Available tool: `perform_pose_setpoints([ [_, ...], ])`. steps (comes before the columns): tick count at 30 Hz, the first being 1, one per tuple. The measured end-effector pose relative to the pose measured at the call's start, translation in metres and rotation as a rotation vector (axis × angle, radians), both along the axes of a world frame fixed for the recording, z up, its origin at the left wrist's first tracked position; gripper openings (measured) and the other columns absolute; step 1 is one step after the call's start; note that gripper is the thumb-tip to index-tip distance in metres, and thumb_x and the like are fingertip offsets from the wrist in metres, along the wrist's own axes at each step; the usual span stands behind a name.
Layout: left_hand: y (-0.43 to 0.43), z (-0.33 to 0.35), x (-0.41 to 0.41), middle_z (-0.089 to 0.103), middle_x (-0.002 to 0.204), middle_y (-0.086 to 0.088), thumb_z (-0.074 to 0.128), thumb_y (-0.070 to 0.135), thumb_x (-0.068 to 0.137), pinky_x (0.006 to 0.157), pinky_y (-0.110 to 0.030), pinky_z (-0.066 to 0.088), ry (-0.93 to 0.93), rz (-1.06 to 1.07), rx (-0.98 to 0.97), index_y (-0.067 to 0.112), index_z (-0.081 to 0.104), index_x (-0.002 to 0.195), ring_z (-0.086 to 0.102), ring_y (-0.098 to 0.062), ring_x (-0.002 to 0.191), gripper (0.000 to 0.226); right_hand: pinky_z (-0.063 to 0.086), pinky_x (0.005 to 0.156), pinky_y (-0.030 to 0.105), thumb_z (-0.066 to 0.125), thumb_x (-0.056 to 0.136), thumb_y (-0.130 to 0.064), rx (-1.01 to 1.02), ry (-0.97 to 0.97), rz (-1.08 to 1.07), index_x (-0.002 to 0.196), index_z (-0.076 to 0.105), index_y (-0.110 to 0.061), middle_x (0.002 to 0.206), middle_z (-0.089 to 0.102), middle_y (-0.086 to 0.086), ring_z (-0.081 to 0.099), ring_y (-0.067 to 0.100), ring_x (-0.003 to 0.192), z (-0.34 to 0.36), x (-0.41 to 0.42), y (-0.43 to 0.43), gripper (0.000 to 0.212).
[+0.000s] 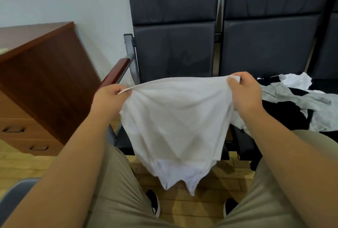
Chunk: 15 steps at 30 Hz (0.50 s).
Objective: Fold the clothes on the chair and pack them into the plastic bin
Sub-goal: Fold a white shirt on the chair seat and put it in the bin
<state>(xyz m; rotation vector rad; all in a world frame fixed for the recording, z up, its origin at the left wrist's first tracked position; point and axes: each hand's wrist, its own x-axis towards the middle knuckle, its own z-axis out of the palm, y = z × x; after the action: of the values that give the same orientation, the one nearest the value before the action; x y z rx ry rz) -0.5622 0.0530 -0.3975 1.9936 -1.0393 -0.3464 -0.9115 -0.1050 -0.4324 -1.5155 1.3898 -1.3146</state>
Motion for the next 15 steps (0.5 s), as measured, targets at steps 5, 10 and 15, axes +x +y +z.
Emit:
perform_pose_setpoints([
  [5, -0.006, 0.017, 0.018, 0.072, 0.097, 0.009, 0.072, 0.046, 0.096, 0.087, -0.043, 0.061, -0.137, 0.021, 0.002, 0.035, 0.079, 0.102, 0.065, -0.017, 0.091, 0.014, 0.049, 0.071, 0.023, 0.058, 0.098, -0.032, -0.119, -0.059, -0.039, 0.101, 0.068, -0.028, 0.093, 0.068, -0.014, 0.06, 0.002, 0.079, 0.023, -0.005, 0.006, 0.01],
  [10, -0.039, 0.044, 0.034, 0.071, 0.092, 0.003, 0.066, 0.047, 0.1, 0.072, -0.034, 0.054, -0.317, -0.025, 0.072, 0.032, 0.077, 0.101, 0.064, -0.018, 0.083, 0.019, 0.058, 0.069, 0.034, 0.061, 0.095, -0.038, -0.151, 0.047, -0.072, 0.098, 0.069, -0.033, 0.089, 0.069, -0.012, 0.066, 0.011, 0.08, 0.045, 0.001, -0.012, 0.01],
  [15, -0.09, 0.055, 0.044, 0.068, 0.089, 0.0, 0.057, 0.049, 0.105, 0.082, -0.043, 0.059, -0.497, -0.019, 0.223, 0.028, 0.07, 0.101, 0.064, -0.024, 0.081, 0.025, 0.065, 0.062, 0.041, 0.06, 0.1, -0.031, -0.042, 0.11, -0.098, 0.104, 0.066, -0.029, 0.088, 0.072, -0.006, 0.074, 0.013, 0.06, 0.054, 0.012, -0.046, 0.008],
])
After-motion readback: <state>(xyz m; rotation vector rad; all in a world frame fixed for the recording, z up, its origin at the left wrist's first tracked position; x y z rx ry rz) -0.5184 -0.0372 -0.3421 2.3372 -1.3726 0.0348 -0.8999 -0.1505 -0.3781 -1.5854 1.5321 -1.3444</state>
